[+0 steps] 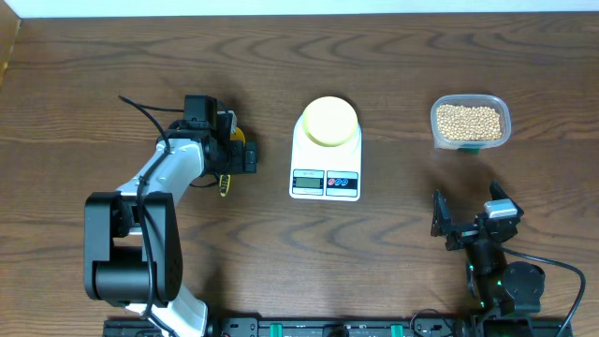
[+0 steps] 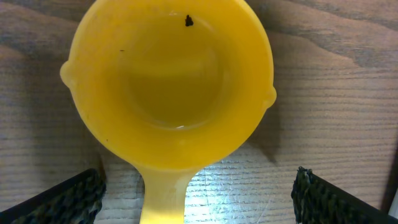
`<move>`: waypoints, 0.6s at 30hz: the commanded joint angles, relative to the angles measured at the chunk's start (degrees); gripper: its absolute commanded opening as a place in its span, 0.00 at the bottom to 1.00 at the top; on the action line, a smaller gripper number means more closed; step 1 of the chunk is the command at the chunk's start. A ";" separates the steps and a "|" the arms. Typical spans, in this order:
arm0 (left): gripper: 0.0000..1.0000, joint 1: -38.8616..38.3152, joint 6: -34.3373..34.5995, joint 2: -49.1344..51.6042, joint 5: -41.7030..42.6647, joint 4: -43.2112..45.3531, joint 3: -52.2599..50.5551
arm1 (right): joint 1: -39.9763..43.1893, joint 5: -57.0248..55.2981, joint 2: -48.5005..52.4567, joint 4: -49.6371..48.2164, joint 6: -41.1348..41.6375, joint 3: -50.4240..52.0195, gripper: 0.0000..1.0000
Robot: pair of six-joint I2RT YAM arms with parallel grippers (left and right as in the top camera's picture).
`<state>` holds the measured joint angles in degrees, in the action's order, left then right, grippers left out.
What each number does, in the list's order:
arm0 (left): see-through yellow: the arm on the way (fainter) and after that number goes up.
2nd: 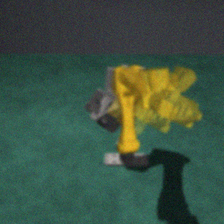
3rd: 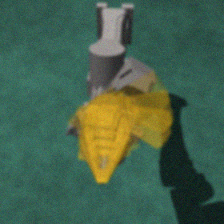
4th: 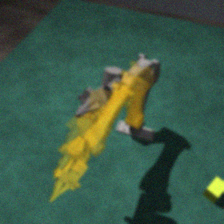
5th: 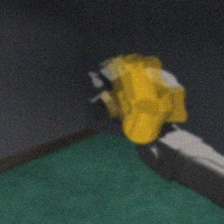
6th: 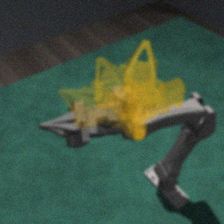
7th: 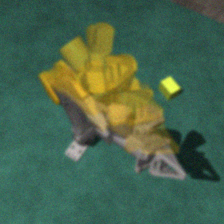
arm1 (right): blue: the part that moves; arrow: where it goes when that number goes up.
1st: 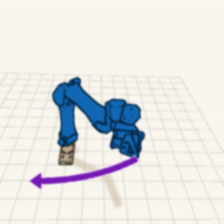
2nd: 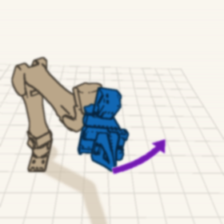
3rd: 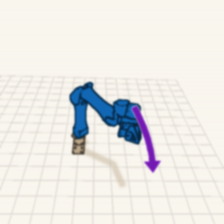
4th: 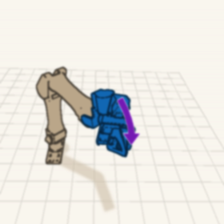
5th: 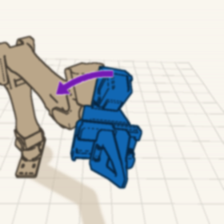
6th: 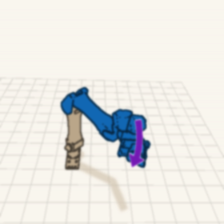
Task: Scoop item into bowl and weigh 50g on scale
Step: 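Lower and close the left gripper on the yellow scoop handle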
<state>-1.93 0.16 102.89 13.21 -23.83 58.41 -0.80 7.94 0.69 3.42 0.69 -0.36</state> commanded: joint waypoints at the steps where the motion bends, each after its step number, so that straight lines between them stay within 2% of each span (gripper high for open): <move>1: 0.98 0.24 -0.33 0.83 0.28 0.44 -0.87 | 0.26 -0.09 -0.31 0.22 0.55 0.04 0.99; 4: 0.99 0.24 -0.33 0.85 0.26 0.74 -0.87 | 0.26 -0.09 -0.31 0.22 0.55 0.04 0.99; 7: 0.92 0.26 -0.33 0.85 0.26 1.07 -0.87 | 0.26 -0.09 -0.31 0.22 0.55 0.04 0.99; 18: 0.78 0.24 -0.28 0.85 0.28 4.50 -2.89 | 0.26 -0.09 -0.31 0.22 0.55 0.04 0.99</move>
<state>-1.93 0.01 102.96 13.23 -20.27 56.95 -0.80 7.94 0.69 3.42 0.69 -0.36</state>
